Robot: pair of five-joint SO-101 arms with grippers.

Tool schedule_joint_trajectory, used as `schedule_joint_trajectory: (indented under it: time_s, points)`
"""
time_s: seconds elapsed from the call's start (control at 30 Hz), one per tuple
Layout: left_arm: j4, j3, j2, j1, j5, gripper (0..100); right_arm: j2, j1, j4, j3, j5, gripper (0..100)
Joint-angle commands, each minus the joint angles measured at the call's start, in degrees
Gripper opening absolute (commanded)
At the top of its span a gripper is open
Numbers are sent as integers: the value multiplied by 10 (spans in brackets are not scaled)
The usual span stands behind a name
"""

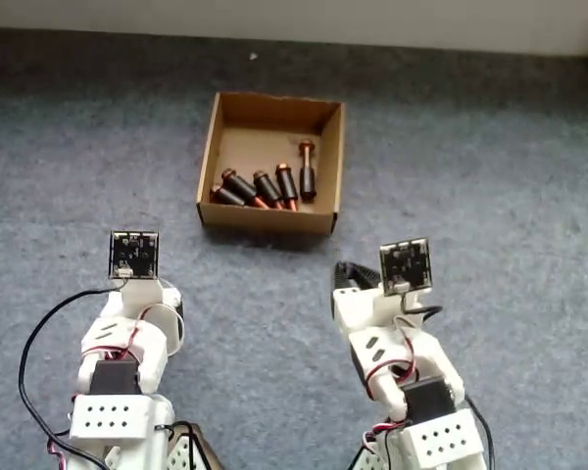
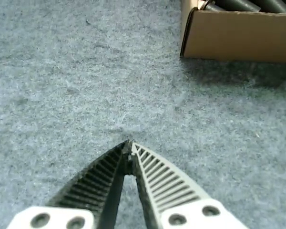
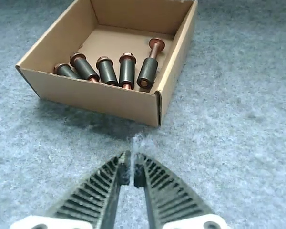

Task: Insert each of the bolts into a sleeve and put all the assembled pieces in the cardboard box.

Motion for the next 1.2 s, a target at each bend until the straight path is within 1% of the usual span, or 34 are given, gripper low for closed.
schedule_joint_trajectory:
  time_s: [0.0,0.1,0.27,0.4,0.53,0.67,0.77,0.87,1.17]
  points:
    - [-10,-23,-5,-7,-3,5,-91,7,7,45,-2,5]
    - [-11,-15,-5,-7,-4,5,-138,7,50,78,-5,5]
    - [-11,-11,-5,-7,-4,5,-123,7,80,91,-5,5]
    - [-13,15,-5,-2,-4,5,-129,8,128,110,-3,5]
    - [-9,25,-5,15,-4,5,-130,46,174,110,-3,5]
    - [6,25,-3,5,-4,5,-130,92,220,110,-3,5]
    - [40,25,-4,2,-4,5,-130,102,275,110,-3,5]
    - [44,25,-4,1,-4,5,-130,102,342,110,-3,5]
    - [44,25,-4,2,-3,5,-130,102,342,110,-3,5]
